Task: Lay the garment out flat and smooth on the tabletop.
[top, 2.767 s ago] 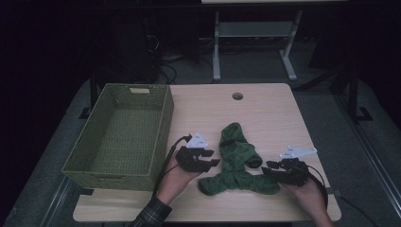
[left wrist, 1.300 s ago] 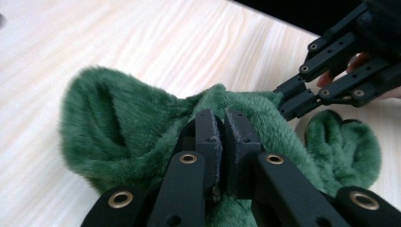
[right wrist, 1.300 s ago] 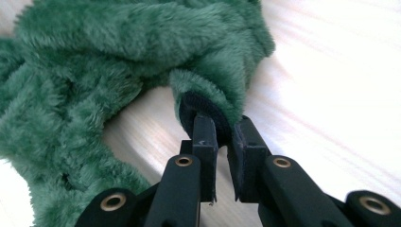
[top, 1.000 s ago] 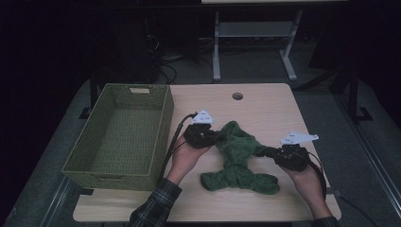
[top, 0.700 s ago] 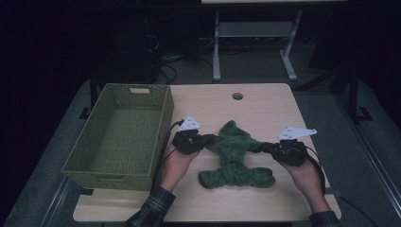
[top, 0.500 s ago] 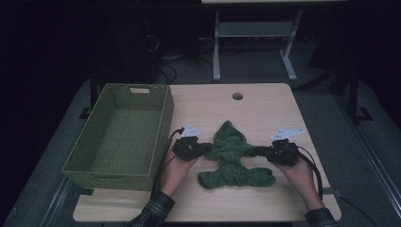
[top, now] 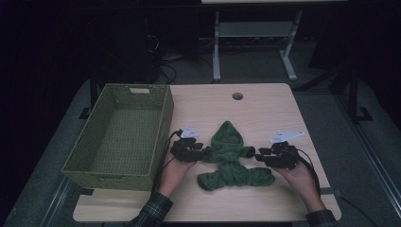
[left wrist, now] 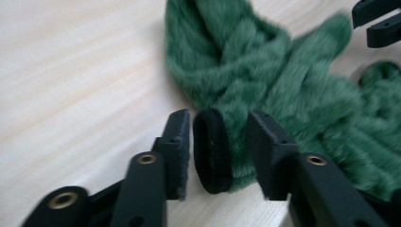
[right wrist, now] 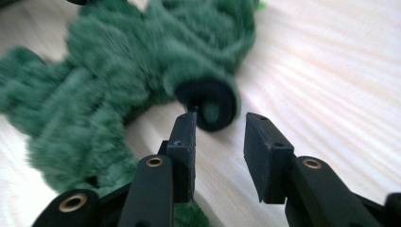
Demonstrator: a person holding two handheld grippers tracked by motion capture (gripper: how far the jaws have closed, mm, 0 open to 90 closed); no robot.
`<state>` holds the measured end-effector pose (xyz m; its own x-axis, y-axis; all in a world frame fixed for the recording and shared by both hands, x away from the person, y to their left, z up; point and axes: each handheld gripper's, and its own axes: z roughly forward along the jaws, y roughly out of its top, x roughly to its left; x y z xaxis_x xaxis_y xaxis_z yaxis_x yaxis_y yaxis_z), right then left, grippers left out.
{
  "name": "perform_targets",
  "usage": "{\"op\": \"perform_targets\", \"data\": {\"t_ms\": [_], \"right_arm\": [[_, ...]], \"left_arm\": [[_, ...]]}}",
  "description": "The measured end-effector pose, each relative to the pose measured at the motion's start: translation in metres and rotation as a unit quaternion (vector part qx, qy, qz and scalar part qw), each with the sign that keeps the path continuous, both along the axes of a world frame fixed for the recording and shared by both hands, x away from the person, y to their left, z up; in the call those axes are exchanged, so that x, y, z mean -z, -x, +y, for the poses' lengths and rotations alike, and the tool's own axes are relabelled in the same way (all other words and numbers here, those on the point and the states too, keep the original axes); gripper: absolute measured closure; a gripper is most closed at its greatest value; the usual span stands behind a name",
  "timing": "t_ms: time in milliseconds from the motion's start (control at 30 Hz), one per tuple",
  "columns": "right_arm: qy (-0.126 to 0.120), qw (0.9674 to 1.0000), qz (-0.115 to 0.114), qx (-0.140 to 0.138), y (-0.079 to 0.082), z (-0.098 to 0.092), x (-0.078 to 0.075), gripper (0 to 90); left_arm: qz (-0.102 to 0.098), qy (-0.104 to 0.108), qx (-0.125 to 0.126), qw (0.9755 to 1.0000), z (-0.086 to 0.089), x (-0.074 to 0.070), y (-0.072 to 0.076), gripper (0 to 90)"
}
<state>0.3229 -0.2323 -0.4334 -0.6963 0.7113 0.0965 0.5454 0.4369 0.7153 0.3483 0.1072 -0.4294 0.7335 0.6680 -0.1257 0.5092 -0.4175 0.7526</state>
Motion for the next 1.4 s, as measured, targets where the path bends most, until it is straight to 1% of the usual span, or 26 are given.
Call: {"op": "perform_targets", "data": {"t_ms": [67, 133, 200, 233, 267, 300, 333, 367, 400, 433, 467, 500, 533, 567, 600, 633, 800, 900, 967, 1067, 1167, 1200, 1267, 1300, 1367, 1400], "right_arm": [[-0.010, 0.9999, -0.006, 0.002, 0.001, -0.002, -0.007, 62.9], [-0.014, 0.9998, -0.015, 0.007, -0.002, -0.003, -0.014, 62.9], [-0.026, 0.9994, -0.021, 0.008, -0.007, -0.003, -0.019, 62.9], [-0.027, 0.9994, -0.020, 0.010, -0.011, -0.001, -0.021, 62.8], [-0.026, 0.9993, -0.026, 0.008, -0.017, 0.001, -0.022, 62.8], [-0.031, 0.9991, -0.026, 0.010, -0.020, 0.003, -0.023, 62.8], [-0.036, 0.9991, -0.016, 0.013, -0.027, 0.006, -0.023, 62.5], [-0.033, 0.9992, -0.015, 0.013, -0.032, 0.008, -0.023, 62.5], [-0.035, 0.9991, -0.017, 0.015, -0.038, 0.011, -0.022, 62.5], [-0.035, 0.9992, -0.012, 0.014, -0.044, 0.013, -0.021, 62.3], [-0.033, 0.9993, -0.008, 0.016, -0.050, 0.016, -0.019, 62.3], [-0.029, 0.9994, -0.005, 0.018, -0.055, 0.019, -0.018, 62.5], [-0.032, 0.9993, -0.007, 0.017, -0.060, 0.021, -0.015, 62.5], [-0.033, 0.9993, 0.002, 0.018, -0.063, 0.023, -0.012, 62.0], [-0.027, 0.9994, 0.010, 0.019, -0.067, 0.025, -0.009, 62.1], [-0.022, 0.9995, 0.012, 0.019, -0.070, 0.027, -0.005, 62.2], [-0.035, 0.9987, 0.031, 0.017, -0.080, 0.031, 0.008, 62.1], [-0.037, 0.9988, 0.030, 0.011, -0.083, 0.036, 0.011, 62.1], [-0.038, 0.9986, 0.035, 0.011, -0.084, 0.040, 0.012, 62.3], [-0.024, 0.9988, 0.041, 0.010, -0.087, 0.045, 0.015, 62.3], [-0.021, 0.9984, 0.052, 0.012, -0.089, 0.046, 0.021, 63.8], [-0.024, 0.9982, 0.053, 0.011, -0.090, 0.046, 0.023, 66.0], [-0.023, 0.9979, 0.060, 0.010, -0.091, 0.047, 0.025, 70.1], [-0.020, 0.9980, 0.060, 0.008, -0.091, 0.047, 0.026, 74.3], [-0.014, 0.9984, 0.055, 0.003, -0.090, 0.048, 0.027, 82.9], [-0.013, 0.9984, 0.055, 0.002, -0.089, 0.048, 0.026, 84.7]], "left_arm": [[-0.011, 0.006, -0.003, 0.9999, 0.001, -0.009, 0.000, 56.5], [-0.017, 0.009, -0.005, 0.9998, 0.000, -0.014, -0.005, 54.7], [-0.025, 0.003, -0.006, 0.9997, -0.002, -0.016, -0.012, 54.2], [-0.025, 0.006, -0.005, 0.9997, -0.004, -0.017, -0.018, 53.9], [-0.023, 0.007, -0.004, 0.9997, -0.005, -0.016, -0.022, 53.9], [-0.021, 0.012, -0.006, 0.9997, -0.007, -0.015, -0.028, 53.7], [-0.019, 0.010, -0.006, 0.9998, -0.009, -0.014, -0.032, 53.5], [-0.014, 0.007, -0.004, 0.9999, -0.011, -0.012, -0.037, 53.4], [-0.012, 0.004, -0.005, 0.9999, -0.012, -0.009, -0.043, 53.3], [-0.004, 0.007, -0.006, 1.0000, -0.015, -0.006, -0.047, 52.9], [-0.001, 0.008, -0.006, 0.9999, -0.017, -0.003, -0.052, 52.6], [0.001, 0.002, -0.005, 1.0000, -0.020, 0.000, -0.056, 52.1], [0.005, 0.002, -0.004, 1.0000, -0.022, 0.002, -0.058, 50.7], [0.009, 0.002, 0.000, 1.0000, -0.024, 0.005, -0.060, 50.5], [0.012, -0.001, 0.001, 0.9999, -0.027, 0.009, -0.063, 50.1], [0.016, -0.005, 0.004, 0.9999, -0.028, 0.012, -0.065, 49.0], [0.024, -0.002, 0.008, 0.9997, -0.034, 0.020, -0.069, 48.2], [0.027, -0.005, 0.008, 0.9996, -0.036, 0.024, -0.070, 48.2], [0.030, -0.010, 0.009, 0.9995, -0.036, 0.026, -0.071, 48.4], [0.034, -0.014, 0.011, 0.9993, -0.036, 0.028, -0.071, 50.3], [0.038, -0.024, 0.018, 0.9988, -0.038, 0.031, -0.072, 53.6], [0.042, -0.023, 0.021, 0.9987, -0.038, 0.032, -0.072, 54.6], [0.047, -0.030, 0.024, 0.9982, -0.039, 0.035, -0.072, 57.6], [0.051, -0.028, 0.026, 0.9980, -0.040, 0.037, -0.072, 59.8], [0.054, -0.027, 0.029, 0.9978, -0.041, 0.037, -0.072, 67.4], [0.056, -0.028, 0.031, 0.9976, -0.041, 0.037, -0.072, 72.9]]}}
